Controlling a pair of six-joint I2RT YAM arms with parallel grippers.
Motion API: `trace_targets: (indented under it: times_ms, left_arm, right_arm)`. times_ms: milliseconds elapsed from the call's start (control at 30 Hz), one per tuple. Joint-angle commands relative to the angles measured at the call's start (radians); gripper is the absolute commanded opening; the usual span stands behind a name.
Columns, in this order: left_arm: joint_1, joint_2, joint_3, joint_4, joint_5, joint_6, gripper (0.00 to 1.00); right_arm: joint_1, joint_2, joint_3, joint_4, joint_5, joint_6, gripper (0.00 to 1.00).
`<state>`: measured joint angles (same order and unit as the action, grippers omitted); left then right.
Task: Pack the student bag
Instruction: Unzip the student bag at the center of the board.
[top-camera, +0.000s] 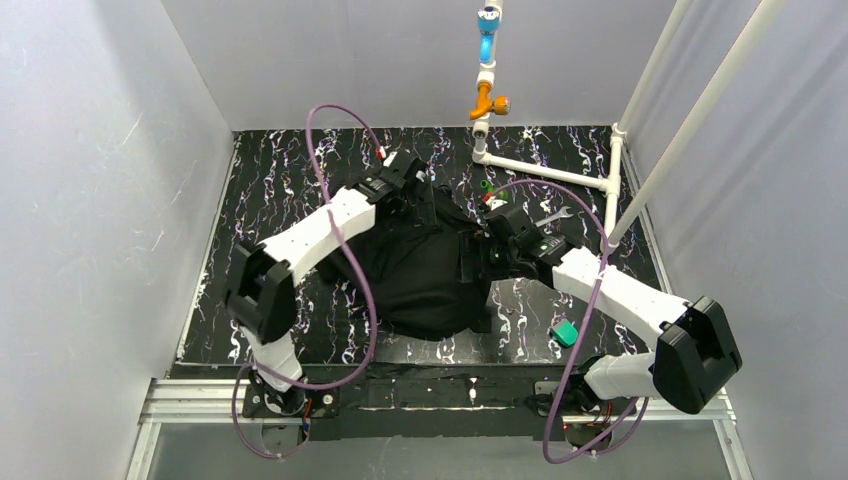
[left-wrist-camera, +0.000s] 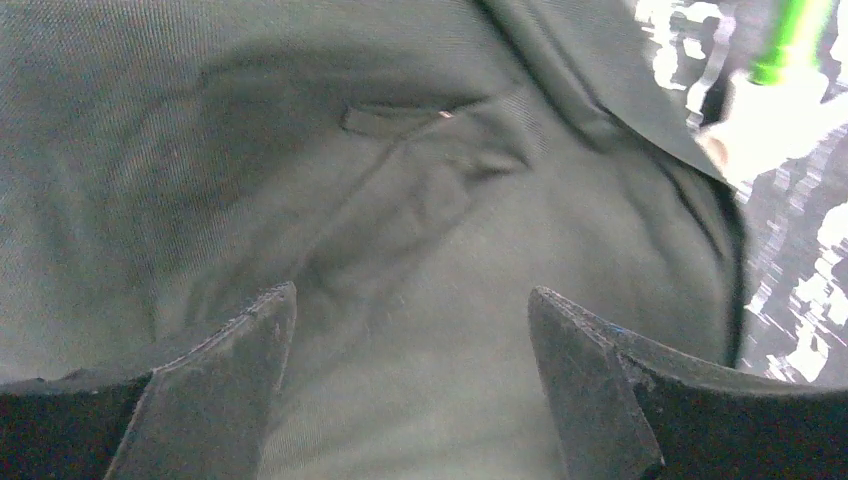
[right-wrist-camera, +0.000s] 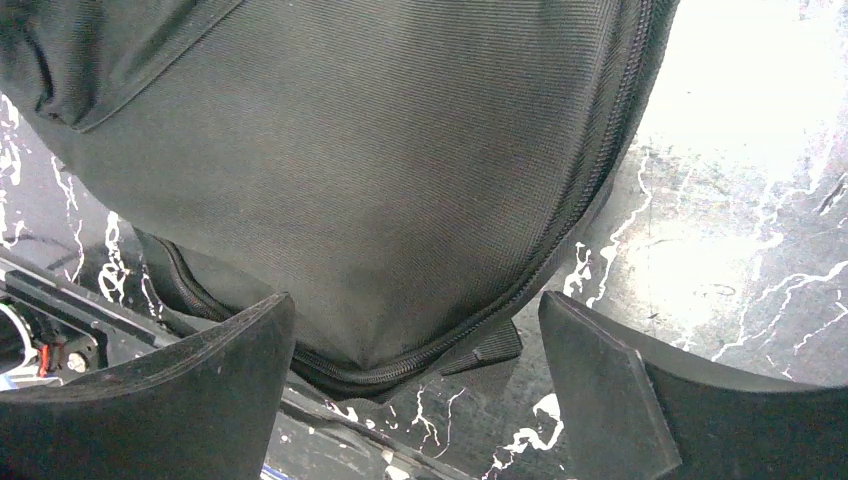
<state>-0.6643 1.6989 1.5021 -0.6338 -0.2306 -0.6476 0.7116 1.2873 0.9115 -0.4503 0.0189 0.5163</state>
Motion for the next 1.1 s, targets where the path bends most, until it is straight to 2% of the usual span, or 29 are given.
trace_targets:
  times_ms: [0, 167, 267, 367, 533, 633, 833, 1067]
  left_arm:
    - [0.049, 0.102, 0.082, -0.05, -0.067, -0.016, 0.83]
    - [0.078, 0.199, 0.132, -0.024, 0.08, 0.076, 0.85]
    - [0.078, 0.187, 0.063, 0.05, 0.185, 0.113, 0.86]
    - [0.075, 0.117, -0.057, 0.163, 0.346, 0.141, 0.77]
    - [0.07, -0.089, -0.287, 0.439, 0.495, 0.116, 0.76]
    - [0.07, -0.134, -0.353, 0.489, 0.567, 0.099, 0.76]
    - [0.068, -0.195, -0.468, 0.568, 0.648, 0.083, 0.77]
    - [0.069, -0.247, -0.539, 0.585, 0.668, 0.103, 0.81]
  right_arm:
    - [-0.011, 0.006, 0.053, -0.017, 0.046, -0.011, 0.98]
    - [-0.065, -0.004, 0.033, 0.019, -0.005, -0.01, 0.98]
    - [-0.082, 0.0, 0.041, 0.04, -0.044, -0.018, 0.98]
    - [-0.086, 0.017, 0.055, 0.047, -0.063, -0.023, 0.98]
    - [-0.087, 0.056, 0.083, 0.069, -0.092, -0.006, 0.98]
    - [-0.087, 0.071, 0.107, 0.091, -0.091, 0.026, 0.98]
    - [-0.088, 0.093, 0.171, 0.073, 0.136, 0.182, 0.98]
    - [-0.061, 0.23, 0.281, 0.102, 0.151, 0.339, 0.98]
